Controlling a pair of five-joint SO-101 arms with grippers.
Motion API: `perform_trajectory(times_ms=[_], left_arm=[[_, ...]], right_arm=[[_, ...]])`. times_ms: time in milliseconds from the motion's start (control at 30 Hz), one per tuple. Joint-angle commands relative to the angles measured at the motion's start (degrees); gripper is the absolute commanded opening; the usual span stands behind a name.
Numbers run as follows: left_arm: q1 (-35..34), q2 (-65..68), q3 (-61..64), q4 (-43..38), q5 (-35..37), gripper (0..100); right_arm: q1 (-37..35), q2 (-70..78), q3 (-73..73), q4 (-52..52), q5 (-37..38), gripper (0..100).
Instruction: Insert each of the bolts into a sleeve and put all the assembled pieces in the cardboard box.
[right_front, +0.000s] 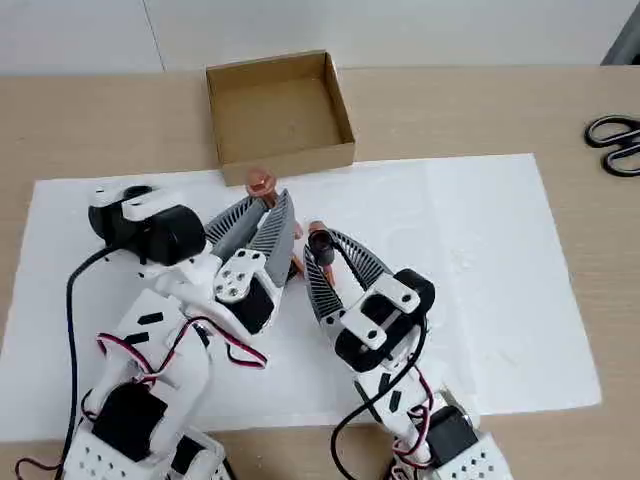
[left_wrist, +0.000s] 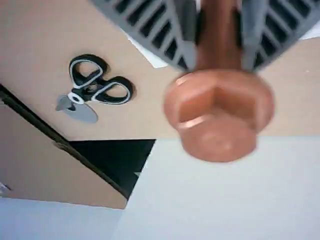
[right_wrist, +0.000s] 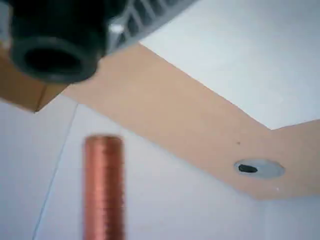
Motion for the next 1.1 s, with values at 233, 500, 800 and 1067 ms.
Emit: perform_trajectory(times_ms=[233, 500, 800, 1067], left_arm=[[1.14, -0.62, -3.03, -2.29, 0.26, 1], [1.76, 7.91, -10.15, -2.2, 0.26, 1], [2.11, 11.34, -13.05, 2.73, 0.18, 1], [2.11, 11.34, -13.49, 7.38, 0.26, 1]], right_arm=[[-0.04, -0.92, 0.44, -1.54, -0.62, 0.4], [-0.13, -0.92, 0.44, -1.45, -0.62, 0.4], [-0.13, -0.92, 0.44, 3.12, -0.7, 0.4], [-0.13, -0.92, 0.44, 3.21, -0.7, 0.4]])
